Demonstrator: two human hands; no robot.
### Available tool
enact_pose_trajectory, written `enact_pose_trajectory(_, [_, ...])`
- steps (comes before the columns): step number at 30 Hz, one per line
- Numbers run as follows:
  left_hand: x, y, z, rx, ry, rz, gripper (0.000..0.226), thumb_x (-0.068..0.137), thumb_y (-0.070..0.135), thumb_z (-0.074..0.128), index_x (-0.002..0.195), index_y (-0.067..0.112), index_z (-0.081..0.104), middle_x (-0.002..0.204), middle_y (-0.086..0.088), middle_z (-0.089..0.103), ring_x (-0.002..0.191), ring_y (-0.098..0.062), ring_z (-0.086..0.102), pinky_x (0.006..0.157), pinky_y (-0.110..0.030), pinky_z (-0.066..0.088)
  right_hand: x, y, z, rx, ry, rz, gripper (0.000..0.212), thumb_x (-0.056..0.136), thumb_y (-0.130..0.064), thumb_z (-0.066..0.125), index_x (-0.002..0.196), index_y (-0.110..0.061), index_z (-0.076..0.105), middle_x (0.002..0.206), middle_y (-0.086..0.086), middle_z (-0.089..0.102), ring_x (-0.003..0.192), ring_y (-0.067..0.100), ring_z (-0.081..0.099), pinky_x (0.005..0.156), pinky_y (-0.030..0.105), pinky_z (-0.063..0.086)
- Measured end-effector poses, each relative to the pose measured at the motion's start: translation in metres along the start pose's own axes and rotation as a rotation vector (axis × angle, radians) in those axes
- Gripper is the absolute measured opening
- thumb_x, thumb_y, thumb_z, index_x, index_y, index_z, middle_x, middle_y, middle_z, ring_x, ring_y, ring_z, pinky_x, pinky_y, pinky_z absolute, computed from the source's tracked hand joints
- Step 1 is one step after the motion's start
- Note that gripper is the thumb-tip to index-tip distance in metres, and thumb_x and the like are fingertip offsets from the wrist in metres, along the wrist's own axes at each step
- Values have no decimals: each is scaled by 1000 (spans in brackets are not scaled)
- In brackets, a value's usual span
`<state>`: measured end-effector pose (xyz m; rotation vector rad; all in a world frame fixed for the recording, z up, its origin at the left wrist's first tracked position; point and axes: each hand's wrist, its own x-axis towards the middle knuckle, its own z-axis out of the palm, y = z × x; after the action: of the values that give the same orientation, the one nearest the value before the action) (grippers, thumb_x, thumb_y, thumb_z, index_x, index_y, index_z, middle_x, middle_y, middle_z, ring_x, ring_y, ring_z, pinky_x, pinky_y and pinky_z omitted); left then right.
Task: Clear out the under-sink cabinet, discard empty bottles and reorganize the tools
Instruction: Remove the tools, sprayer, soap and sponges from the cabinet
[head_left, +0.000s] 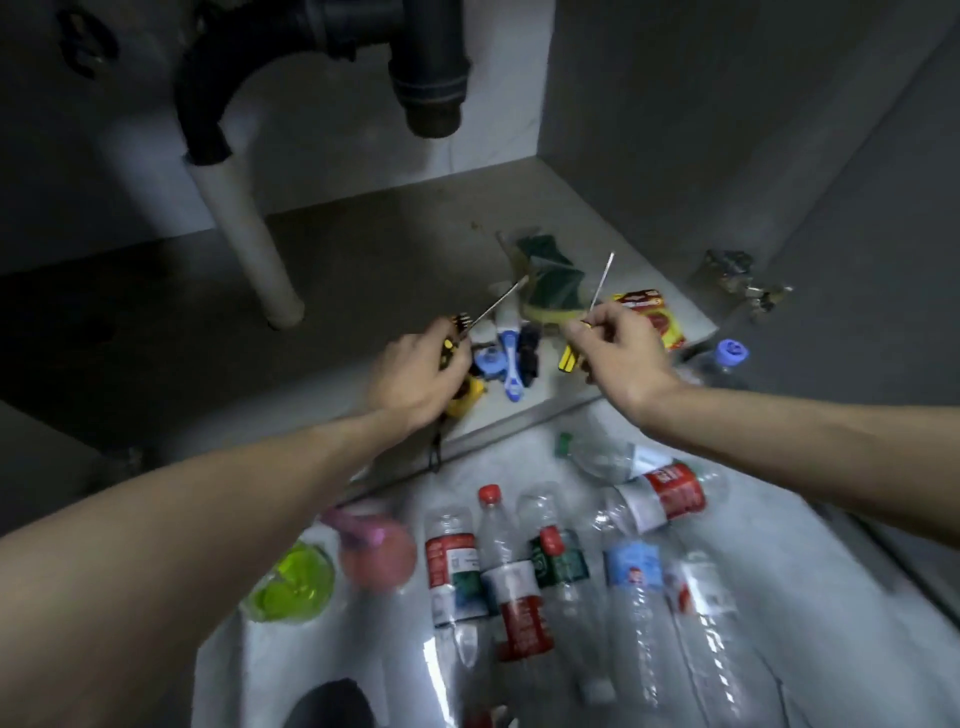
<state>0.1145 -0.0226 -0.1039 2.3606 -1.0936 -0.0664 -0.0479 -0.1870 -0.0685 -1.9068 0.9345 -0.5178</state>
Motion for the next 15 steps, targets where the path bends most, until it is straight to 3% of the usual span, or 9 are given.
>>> enact_pose_trajectory(3, [-29,64,18,-111,-25,103,28,96,45,45,88,19,52,84,-17,68,83,-41,62,66,-43,46,-30,28,-49,11,138,122,23,95,-30,59,74,-22,53,71,3,58,76,27,56,81,56,54])
enact_pose_trajectory(6, [-64,115,35,-112,-124,177,28,95,47,44,81,22,44,73,-10,62,75,-38,59,59,-39,39,-69,57,-89,-112,178,193,18,92,-31,55,80,-17,58,75,0,63,82,28,60,79,43,51])
enact_pose_trajectory(9, [-100,158,56,-165,-276,196,29,96,47,44,79,24,42,70,-3,55,72,-34,55,58,-37,34,-112,89,-124,-247,88,274,18,94,-34,53,85,-19,58,88,7,69,87,31,61,76,38,47])
enact_pose_trajectory(12, [-144,192,81,-181,-398,178,20,95,42,48,86,25,49,76,-4,61,74,-30,57,61,-37,43,-154,127,-156,-319,-11,415,21,94,-31,54,82,-15,60,93,13,70,92,35,63,79,40,51])
enact_pose_trajectory(15, [-198,217,108,-238,-511,107,17,91,34,52,81,20,51,75,-4,62,77,-28,60,65,-38,46,-198,165,-191,-289,-96,612,19,92,-22,56,77,-11,60,82,14,67,77,33,65,76,45,57])
